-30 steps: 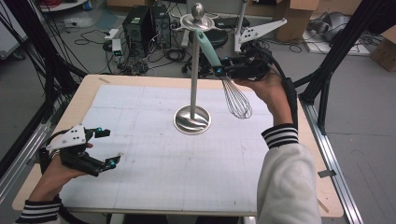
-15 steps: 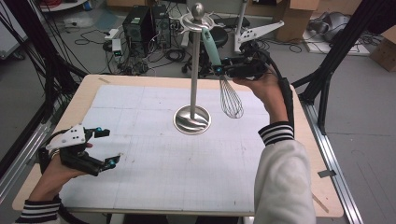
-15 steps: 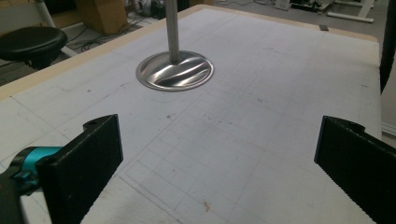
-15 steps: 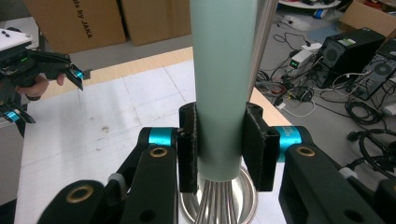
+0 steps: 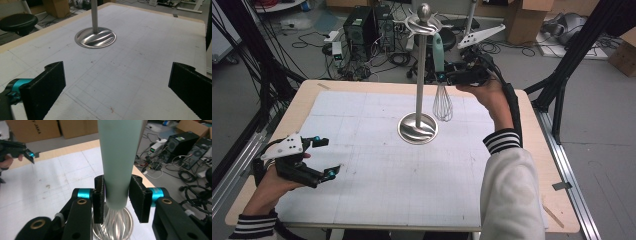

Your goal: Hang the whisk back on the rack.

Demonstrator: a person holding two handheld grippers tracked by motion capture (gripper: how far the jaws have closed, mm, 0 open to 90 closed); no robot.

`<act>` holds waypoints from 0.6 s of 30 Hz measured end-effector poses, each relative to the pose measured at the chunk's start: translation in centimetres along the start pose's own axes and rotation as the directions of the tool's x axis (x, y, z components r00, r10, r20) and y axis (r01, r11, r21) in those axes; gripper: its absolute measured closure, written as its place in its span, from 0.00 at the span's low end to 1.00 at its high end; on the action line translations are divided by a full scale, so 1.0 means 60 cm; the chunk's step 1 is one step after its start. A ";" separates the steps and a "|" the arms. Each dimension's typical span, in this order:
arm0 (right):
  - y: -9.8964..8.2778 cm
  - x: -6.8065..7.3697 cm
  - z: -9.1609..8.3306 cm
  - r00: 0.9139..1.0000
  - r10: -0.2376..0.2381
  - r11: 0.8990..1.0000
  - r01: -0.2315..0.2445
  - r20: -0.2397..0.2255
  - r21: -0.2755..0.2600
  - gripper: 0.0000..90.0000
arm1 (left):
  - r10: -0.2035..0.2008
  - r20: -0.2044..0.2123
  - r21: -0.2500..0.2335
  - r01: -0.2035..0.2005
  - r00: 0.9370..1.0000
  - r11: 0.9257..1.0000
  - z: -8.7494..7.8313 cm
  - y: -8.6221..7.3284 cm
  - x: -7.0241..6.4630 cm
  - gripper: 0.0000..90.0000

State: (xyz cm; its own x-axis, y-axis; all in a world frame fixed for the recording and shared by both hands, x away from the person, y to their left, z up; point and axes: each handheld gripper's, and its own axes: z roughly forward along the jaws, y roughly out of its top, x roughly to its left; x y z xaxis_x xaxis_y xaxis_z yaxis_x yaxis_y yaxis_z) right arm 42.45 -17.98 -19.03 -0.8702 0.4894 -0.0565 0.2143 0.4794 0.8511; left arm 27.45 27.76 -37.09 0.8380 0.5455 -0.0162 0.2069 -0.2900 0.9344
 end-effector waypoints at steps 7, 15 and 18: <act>-0.001 0.008 -0.014 0.999 0.013 1.000 -0.013 0.039 -0.017 0.59 | 0.002 -0.009 0.004 -0.002 1.000 1.000 -0.001 -0.001 0.000 0.02; -0.044 0.013 -0.038 0.997 0.059 0.998 -0.058 0.051 -0.030 0.40 | 0.000 -0.017 0.005 0.000 1.000 1.000 -0.001 -0.001 0.001 0.02; -0.065 0.017 -0.043 0.994 0.093 0.995 -0.091 0.051 -0.047 0.21 | -0.001 -0.019 0.007 0.001 1.000 1.000 -0.002 -0.001 0.001 0.02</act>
State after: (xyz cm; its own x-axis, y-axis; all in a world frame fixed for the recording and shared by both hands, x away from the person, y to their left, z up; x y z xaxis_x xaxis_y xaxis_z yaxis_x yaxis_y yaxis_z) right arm 39.57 -21.25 -21.07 -0.8229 0.5682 -0.0035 0.2714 0.3984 0.8761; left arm 27.44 27.88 -37.10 0.8277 0.5610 -0.0106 0.2115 -0.2945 0.9319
